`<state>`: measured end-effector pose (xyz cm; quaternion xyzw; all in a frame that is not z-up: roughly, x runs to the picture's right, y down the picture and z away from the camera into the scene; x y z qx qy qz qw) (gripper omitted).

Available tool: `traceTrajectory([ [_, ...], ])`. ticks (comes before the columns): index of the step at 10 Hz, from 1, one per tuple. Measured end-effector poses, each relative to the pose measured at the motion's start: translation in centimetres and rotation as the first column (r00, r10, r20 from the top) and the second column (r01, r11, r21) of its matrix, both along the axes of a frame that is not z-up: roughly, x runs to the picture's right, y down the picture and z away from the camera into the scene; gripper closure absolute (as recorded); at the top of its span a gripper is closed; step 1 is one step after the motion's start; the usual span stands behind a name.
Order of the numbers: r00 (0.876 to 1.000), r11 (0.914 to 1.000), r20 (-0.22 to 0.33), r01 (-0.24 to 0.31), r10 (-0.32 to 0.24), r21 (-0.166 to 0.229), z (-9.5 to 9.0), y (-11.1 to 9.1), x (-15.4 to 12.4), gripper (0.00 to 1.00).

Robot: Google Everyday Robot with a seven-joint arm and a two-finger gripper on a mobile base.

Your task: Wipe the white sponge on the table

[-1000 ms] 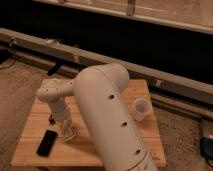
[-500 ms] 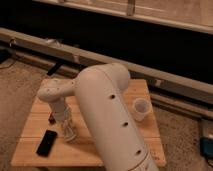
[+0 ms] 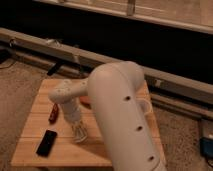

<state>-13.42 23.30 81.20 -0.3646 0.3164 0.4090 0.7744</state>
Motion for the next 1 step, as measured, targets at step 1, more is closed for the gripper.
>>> traceTrajectory([
  [1, 1.000, 0.9999, -0.024, -0.011, 0.011, 0.001, -0.24, 0.14, 1.42, 0.83],
])
